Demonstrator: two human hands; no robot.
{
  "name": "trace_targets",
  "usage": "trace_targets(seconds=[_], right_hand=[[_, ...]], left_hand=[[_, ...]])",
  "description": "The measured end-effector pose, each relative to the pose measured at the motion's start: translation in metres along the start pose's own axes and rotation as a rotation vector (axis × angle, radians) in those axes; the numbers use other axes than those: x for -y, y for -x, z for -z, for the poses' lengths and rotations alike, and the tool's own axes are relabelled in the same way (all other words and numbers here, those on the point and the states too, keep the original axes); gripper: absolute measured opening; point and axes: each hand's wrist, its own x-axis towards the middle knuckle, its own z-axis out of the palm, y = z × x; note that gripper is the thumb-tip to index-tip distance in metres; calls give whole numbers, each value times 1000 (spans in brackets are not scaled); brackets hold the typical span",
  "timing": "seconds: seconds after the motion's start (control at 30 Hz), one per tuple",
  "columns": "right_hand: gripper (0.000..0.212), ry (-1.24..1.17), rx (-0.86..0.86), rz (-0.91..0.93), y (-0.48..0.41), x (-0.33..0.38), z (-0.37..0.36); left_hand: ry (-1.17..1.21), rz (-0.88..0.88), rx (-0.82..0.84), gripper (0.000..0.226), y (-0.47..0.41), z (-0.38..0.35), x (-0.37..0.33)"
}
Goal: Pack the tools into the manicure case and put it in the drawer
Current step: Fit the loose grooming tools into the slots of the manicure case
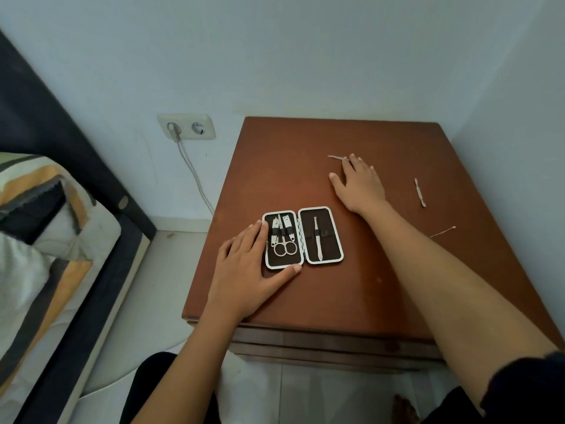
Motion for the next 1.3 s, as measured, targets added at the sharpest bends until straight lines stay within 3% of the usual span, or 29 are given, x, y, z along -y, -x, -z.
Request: trace_targets(seconds=[0.27, 0.57, 0.73, 1.0, 1.13, 1.3], right_hand=[[40, -258, -208, 36, 87, -1, 4], [23, -397, -319, -10, 157, -11, 7], [16, -545, -305, -158, 156, -12, 15], [9, -500, -111, -283, 139, -12, 29], [13, -451, -140, -231, 141, -10, 24], [9, -629, -283, -89, 157, 3, 19]], left_hand=[[-6, 4, 29, 103, 2, 3, -2], [-15, 12, 91, 105, 5, 5, -4], [-17, 13, 88, 113, 6, 4, -4], [5, 13, 79, 105, 4, 3, -3], [8, 11, 69, 106, 4, 3, -2], [17, 14, 65, 105, 3, 3, -2]])
